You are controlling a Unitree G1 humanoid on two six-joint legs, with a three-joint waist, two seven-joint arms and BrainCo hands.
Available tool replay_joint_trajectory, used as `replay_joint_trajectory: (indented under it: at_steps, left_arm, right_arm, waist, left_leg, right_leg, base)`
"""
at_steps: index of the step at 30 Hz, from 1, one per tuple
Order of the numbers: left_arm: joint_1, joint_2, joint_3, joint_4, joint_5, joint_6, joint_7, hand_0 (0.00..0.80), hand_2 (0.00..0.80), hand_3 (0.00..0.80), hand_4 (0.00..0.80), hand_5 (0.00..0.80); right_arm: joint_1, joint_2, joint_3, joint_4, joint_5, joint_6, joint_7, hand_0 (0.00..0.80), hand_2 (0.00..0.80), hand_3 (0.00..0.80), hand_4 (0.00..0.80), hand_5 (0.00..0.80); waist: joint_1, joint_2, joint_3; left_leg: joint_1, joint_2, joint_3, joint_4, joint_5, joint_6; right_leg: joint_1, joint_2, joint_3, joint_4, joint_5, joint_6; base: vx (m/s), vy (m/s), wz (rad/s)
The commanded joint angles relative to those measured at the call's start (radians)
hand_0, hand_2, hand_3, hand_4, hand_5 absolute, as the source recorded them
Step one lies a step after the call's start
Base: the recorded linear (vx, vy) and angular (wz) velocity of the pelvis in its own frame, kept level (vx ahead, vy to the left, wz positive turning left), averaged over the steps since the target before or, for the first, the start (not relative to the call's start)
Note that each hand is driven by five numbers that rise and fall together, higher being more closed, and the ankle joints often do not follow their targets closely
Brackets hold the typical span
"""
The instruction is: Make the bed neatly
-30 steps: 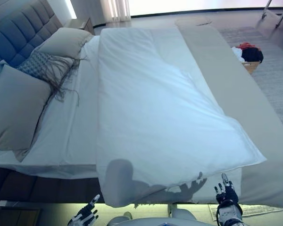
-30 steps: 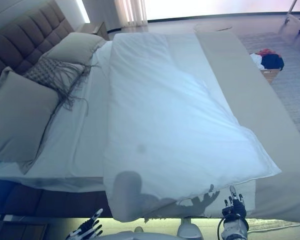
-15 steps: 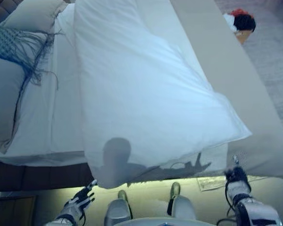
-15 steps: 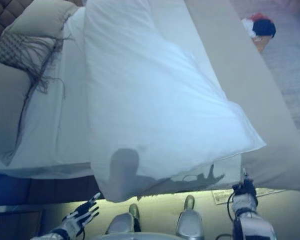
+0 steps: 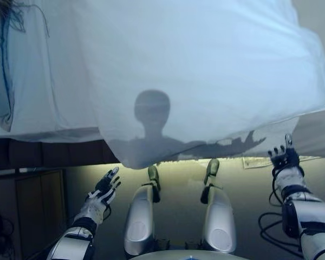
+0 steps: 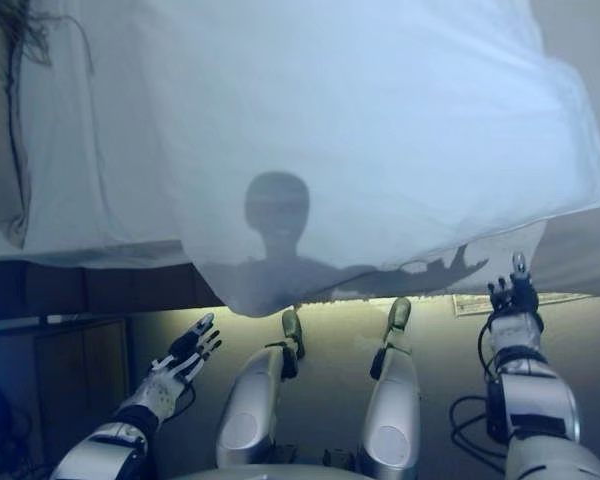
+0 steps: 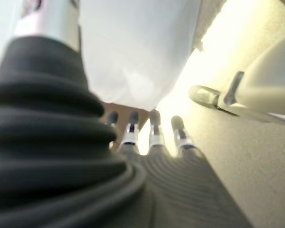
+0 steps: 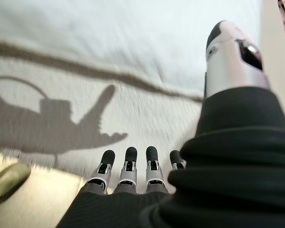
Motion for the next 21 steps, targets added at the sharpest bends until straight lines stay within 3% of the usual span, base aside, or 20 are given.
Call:
replay_joint_trajectory:
  at_steps: [1,8,9,21]
  left_arm:
    - [0.006,0.075,-0.028,-0.044,-0.067,-0.011,0.019,0.000,0.000,0.000,0.000,0.000]
    - [0.041,0.096,-0.044,-0.133,-0.126,-0.029,-0.005,0.000,0.000,0.000,0.000,0.000]
    - [0.050,0.095,-0.053,-0.147,-0.135,-0.039,-0.008,0.000,0.000,0.000,0.000,0.000]
    - [0.174,0.087,-0.079,-0.259,-0.192,-0.094,-0.046,0.000,0.000,0.000,0.000,0.000]
  right_arm:
    - [-0.047,-0.064,0.045,-0.008,0.053,0.071,0.035,0.000,0.000,0.000,0.000,0.000]
    - [-0.120,-0.123,0.076,-0.009,0.032,0.104,0.032,0.000,0.000,0.000,0.000,0.000]
    - [-0.133,-0.137,0.082,-0.012,0.028,0.108,0.036,0.000,0.000,0.000,0.000,0.000]
    - [-0.305,-0.281,0.147,-0.063,-0.042,0.141,0.040,0.000,0.000,0.000,0.000,0.000]
  waist:
    - [0.019,-0.011,0.018]
    - [0.031,0.030,0.018]
    - [0.035,0.036,0.018]
    - [0.067,0.073,0.018]
  left_leg:
    - [-0.130,-0.059,-0.078,0.059,0.039,0.017]
    - [-0.260,-0.067,-0.088,0.093,0.043,0.028]
    - [-0.264,-0.066,-0.096,0.098,0.022,0.023]
    - [-0.389,-0.047,-0.115,0.131,0.042,0.020]
  right_leg:
    - [-0.053,-0.031,-0.012,0.199,-0.142,0.020]
    - [-0.221,-0.032,0.000,0.290,-0.158,0.005]
    - [-0.231,-0.030,0.010,0.311,-0.186,0.014]
    - [-0.387,-0.038,0.021,0.430,-0.220,-0.009]
  base:
    - [-0.059,-0.062,0.14]
    - [-0.024,-0.041,0.15]
    - [0.049,-0.038,0.05]
    - [-0.005,-0.005,0.04]
